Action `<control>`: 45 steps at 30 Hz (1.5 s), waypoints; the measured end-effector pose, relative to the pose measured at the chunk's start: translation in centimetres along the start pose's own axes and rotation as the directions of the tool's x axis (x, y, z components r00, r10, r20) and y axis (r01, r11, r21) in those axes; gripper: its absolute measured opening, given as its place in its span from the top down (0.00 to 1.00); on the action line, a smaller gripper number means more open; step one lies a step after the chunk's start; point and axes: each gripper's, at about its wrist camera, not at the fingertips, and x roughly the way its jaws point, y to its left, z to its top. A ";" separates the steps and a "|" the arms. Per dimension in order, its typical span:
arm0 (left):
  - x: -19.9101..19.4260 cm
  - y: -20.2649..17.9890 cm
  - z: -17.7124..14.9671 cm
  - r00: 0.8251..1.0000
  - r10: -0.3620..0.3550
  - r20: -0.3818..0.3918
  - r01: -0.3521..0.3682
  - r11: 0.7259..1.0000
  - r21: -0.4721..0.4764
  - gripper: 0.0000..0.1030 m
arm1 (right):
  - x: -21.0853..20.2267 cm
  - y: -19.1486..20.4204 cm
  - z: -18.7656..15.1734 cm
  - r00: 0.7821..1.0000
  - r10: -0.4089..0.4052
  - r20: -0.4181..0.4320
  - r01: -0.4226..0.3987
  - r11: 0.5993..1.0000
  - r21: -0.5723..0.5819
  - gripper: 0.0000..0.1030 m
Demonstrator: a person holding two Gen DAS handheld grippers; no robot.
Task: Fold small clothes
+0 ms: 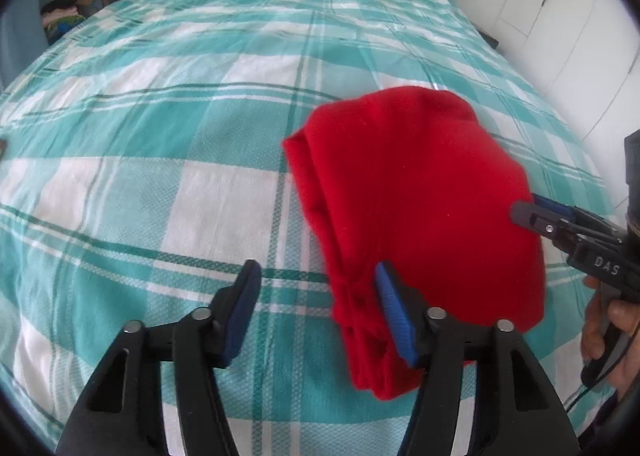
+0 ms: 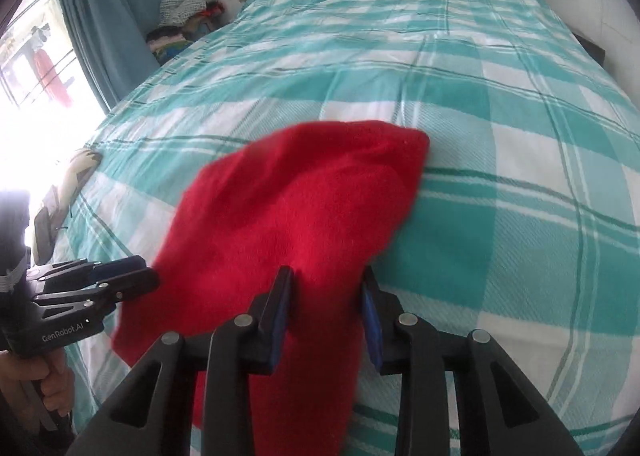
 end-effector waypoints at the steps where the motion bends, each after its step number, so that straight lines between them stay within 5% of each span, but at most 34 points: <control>1: -1.5 -0.2 -0.3 0.997 0.047 0.060 -0.048 0.999 0.017 0.17 | -1.2 -0.3 -0.5 0.999 -0.012 0.030 0.012 1.000 0.006 0.38; 3: -4.5 -1.1 -0.6 0.977 0.116 0.181 -0.128 0.990 0.053 0.05 | -4.0 -0.3 -1.3 0.994 -0.047 0.095 0.048 0.999 0.000 0.18; 6: -8.7 -2.9 -0.9 0.928 0.182 0.324 -0.219 0.972 0.082 0.00 | -7.8 0.8 -1.6 0.981 -0.103 0.161 0.112 0.993 -0.043 0.12; 12: -13.1 -5.3 -2.0 0.877 0.290 0.382 -0.321 0.947 0.019 0.00 | -13.4 4.1 -3.4 0.964 -0.151 0.218 0.176 0.979 -0.100 0.06; 14: -14.2 -5.7 -3.4 0.886 0.269 0.377 -0.296 0.955 0.015 0.00 | -14.5 4.9 -4.2 0.964 -0.154 0.218 0.179 0.979 -0.100 0.05; 18: -14.7 -6.3 -5.1 0.942 0.198 0.272 -0.210 0.978 0.016 0.00 | -15.9 6.1 -6.3 0.964 -0.176 0.200 0.203 0.972 -0.122 0.05; 21: -15.0 -6.8 -6.3 0.956 0.189 0.226 -0.198 0.980 0.015 0.00 | -16.9 6.7 -7.9 0.962 -0.199 0.188 0.225 0.966 -0.127 0.05; 45: -17.5 -7.9 -8.9 0.966 0.162 0.200 -0.166 0.986 0.004 0.00 | -19.0 8.0 -11.9 0.957 -0.263 0.127 0.279 0.951 -0.131 0.05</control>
